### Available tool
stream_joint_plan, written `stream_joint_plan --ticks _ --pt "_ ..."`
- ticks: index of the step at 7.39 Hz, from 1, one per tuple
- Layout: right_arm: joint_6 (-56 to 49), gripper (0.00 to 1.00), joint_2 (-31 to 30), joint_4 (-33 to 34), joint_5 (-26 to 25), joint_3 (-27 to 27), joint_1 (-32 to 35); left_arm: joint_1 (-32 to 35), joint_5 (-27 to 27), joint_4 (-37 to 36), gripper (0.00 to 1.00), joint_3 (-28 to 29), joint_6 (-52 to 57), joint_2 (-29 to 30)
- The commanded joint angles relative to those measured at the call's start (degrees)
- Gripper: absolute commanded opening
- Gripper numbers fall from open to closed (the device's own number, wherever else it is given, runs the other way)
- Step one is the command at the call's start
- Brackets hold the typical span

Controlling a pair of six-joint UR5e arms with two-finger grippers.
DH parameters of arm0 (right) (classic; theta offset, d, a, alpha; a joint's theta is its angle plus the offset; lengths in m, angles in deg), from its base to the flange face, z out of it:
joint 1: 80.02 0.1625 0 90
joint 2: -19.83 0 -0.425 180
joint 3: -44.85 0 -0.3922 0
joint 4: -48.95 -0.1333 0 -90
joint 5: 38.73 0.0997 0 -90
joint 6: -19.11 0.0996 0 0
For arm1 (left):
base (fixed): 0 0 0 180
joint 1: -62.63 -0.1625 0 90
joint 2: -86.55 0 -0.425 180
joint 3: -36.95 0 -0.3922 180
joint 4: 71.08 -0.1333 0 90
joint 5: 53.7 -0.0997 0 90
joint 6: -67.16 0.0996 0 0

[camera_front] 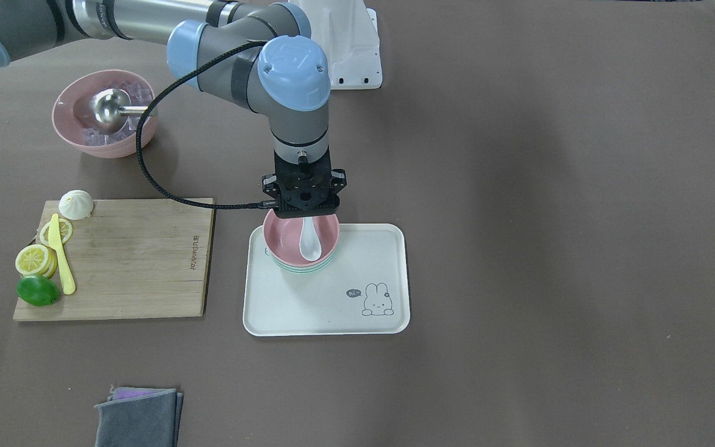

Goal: Stack pink bowl on green and place spoon
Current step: 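Lower the spoon into the pink bowl and open the right gripper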

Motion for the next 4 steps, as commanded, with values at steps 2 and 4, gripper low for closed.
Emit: stream_joint_plan --ticks 2,4 --pt "-0.9 0.0 -2.1 0.8 0.1 -0.2 -0.1 0.0 0.0 0.1 0.98 -0.1 0.0 0.0" --pt "-1.2 0.16 -2.1 0.8 0.4 -0.2 -0.1 0.0 0.0 0.0 0.98 -0.1 0.0 0.1"
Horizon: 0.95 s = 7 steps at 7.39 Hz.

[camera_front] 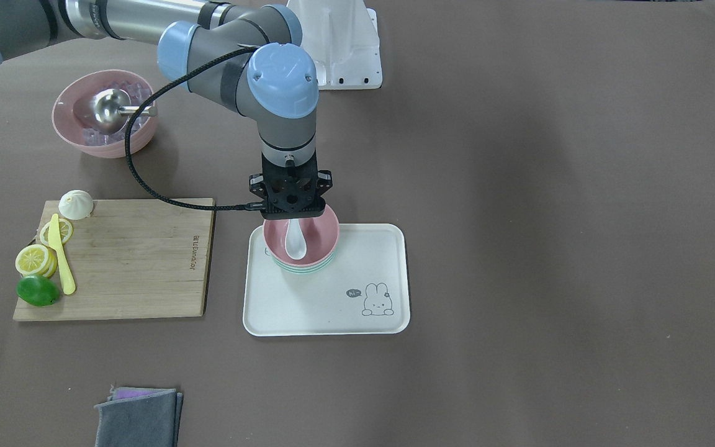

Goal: Stack pink bowl on green and place spoon
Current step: 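Lower the spoon into the pink bowl and open the right gripper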

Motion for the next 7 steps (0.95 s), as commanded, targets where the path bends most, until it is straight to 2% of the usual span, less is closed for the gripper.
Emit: stream_joint_plan --ticks 1,2,3,5,7 --pt "-0.2 0.54 -0.1 -0.1 -0.1 0.0 -0.1 0.0 0.0 0.0 0.98 0.0 0.0 0.1" --pt "0.0 0.91 0.0 -0.1 -0.1 0.0 -0.2 0.0 0.0 0.0 0.98 0.1 0.0 0.0" --pt "0.1 0.99 0.0 0.0 -0.2 0.0 -0.2 0.0 0.0 0.0 0.98 0.1 0.0 0.0" --pt "0.1 0.99 0.1 -0.2 -0.7 -0.3 0.6 0.0 0.0 -0.1 0.98 0.3 -1.3 0.0" --pt "-1.3 1.0 -0.3 -0.2 -2.2 -0.8 5.3 0.0 0.0 0.0 0.98 0.5 -9.1 0.0"
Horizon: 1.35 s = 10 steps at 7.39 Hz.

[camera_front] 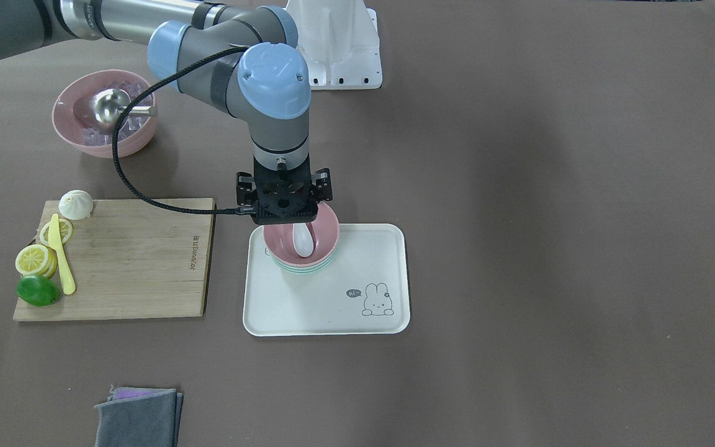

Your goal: Stack pink bowl on green and place spoon

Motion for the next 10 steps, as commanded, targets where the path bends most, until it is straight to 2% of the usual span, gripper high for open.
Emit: stream_joint_plan --ticks 1,3,5,6,7,9,10 --pt "-5.9 1.0 -1.8 0.0 -0.3 -1.2 6.3 0.1 -0.1 0.3 0.98 -0.4 -4.1 -2.4" --pt "-13.5 1.0 -7.3 0.0 4.4 -3.7 13.5 0.3 -0.1 9.2 0.98 -1.0 -4.8 -8.7" --pt "-21.4 1.0 -12.7 -1.3 9.4 -4.6 20.7 2.8 2.7 9.8 0.98 -2.1 -5.2 -10.8" --pt "-27.0 1.0 -16.2 -1.3 14.4 -5.0 25.9 3.0 2.2 8.9 0.98 -1.2 -4.8 -11.8" --pt "-31.7 1.0 -20.5 -1.3 17.2 -5.8 30.9 2.9 2.3 8.9 0.98 -0.1 -4.7 -11.7" --pt "-45.5 1.0 -29.9 -1.1 17.7 -6.2 39.9 3.1 2.8 7.6 0.98 -1.7 -5.2 -12.0" --pt "-47.5 1.0 -34.5 -1.4 18.8 -6.2 43.5 3.8 3.1 6.2 0.98 -3.1 -5.0 -12.2"
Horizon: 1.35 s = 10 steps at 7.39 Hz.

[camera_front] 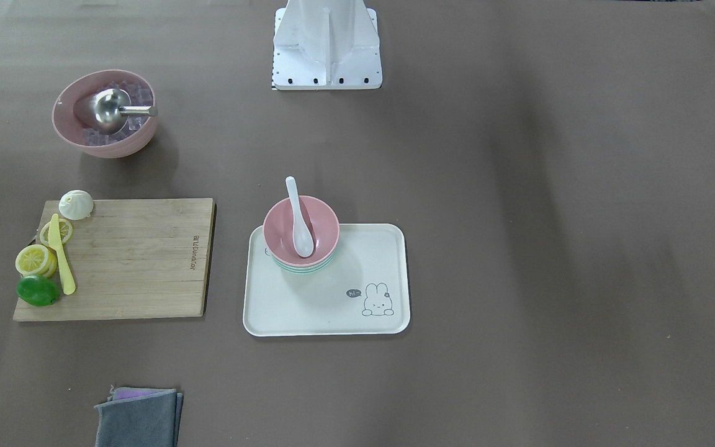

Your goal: Stack pink bowl on green and place spoon

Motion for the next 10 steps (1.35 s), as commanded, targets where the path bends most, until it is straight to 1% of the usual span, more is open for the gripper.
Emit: stream_joint_plan --ticks 1,2,3,4,5,10 --pt "-9.9 1.0 -11.0 -1.6 2.1 -0.2 7.8 3.1 0.5 -0.8 0.98 -1.6 0.4 -2.2" --pt "-14.1 1.0 -16.6 -4.7 2.8 -0.3 9.1 3.5 0.5 -1.4 0.98 -2.4 0.3 -1.6" --pt "-14.5 1.0 -21.0 -5.5 2.8 -0.9 9.7 3.5 0.5 -1.3 0.98 -3.5 0.3 -1.8" --pt "-14.3 1.0 -24.2 -5.5 2.8 -2.9 10.2 3.5 0.5 -1.3 0.98 -5.0 0.3 -2.2" --pt "-13.7 1.0 -26.2 -5.5 2.8 -6.0 10.3 3.5 0.5 -1.0 0.98 -4.6 0.3 -2.3" --pt "-13.8 1.0 -26.3 -5.5 3.4 -6.7 10.3 3.5 -0.1 -0.9 0.98 -4.5 0.3 -2.3"
